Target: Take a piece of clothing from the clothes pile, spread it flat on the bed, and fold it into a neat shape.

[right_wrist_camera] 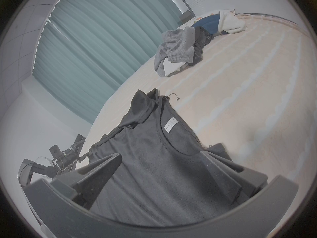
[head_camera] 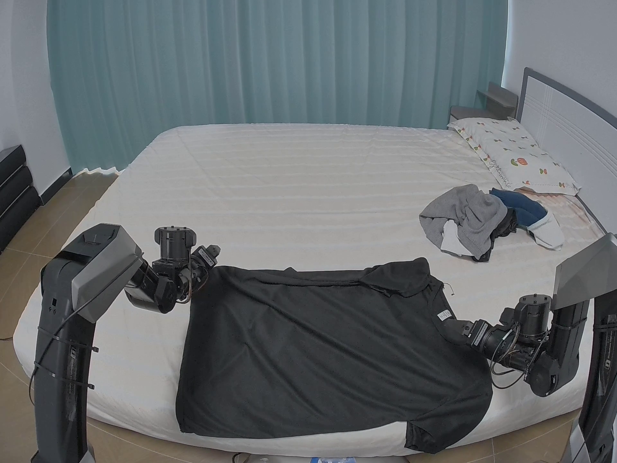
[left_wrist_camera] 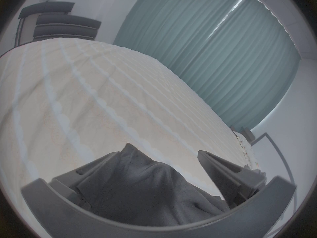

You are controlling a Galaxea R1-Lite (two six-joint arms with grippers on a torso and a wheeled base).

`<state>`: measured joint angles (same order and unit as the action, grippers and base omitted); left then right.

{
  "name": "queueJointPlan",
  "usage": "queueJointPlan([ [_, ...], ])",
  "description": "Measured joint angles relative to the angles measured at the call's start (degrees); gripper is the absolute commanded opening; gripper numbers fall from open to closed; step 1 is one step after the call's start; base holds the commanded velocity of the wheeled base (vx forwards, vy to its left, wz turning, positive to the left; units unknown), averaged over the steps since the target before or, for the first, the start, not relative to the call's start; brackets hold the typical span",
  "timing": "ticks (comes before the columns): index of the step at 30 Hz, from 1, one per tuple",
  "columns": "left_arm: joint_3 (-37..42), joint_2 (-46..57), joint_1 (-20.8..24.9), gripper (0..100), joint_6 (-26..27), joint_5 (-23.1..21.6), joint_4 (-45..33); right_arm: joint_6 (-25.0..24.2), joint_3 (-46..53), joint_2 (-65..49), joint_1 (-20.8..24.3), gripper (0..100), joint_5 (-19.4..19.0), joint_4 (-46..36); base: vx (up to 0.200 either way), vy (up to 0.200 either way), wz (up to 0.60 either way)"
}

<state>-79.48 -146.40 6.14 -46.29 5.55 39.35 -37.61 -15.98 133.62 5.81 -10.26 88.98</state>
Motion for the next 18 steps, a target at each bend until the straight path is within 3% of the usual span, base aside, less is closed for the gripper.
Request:
queueJointPlan([
  [9, 16.7, 9.0, -0.5, 100, -4.7, -5.0, 1.7, 0.5, -2.5, -1.0, 0.5, 100, 0.5, -1.0, 0.000, 0.000, 0.00],
  [18, 37.1, 17.7, 2.1, 100, -15.0, -8.9, 14.9, -0.2, -17.9, -3.0, 3.5, 100, 2.4, -19.3, 0.000, 0.000, 0.00],
])
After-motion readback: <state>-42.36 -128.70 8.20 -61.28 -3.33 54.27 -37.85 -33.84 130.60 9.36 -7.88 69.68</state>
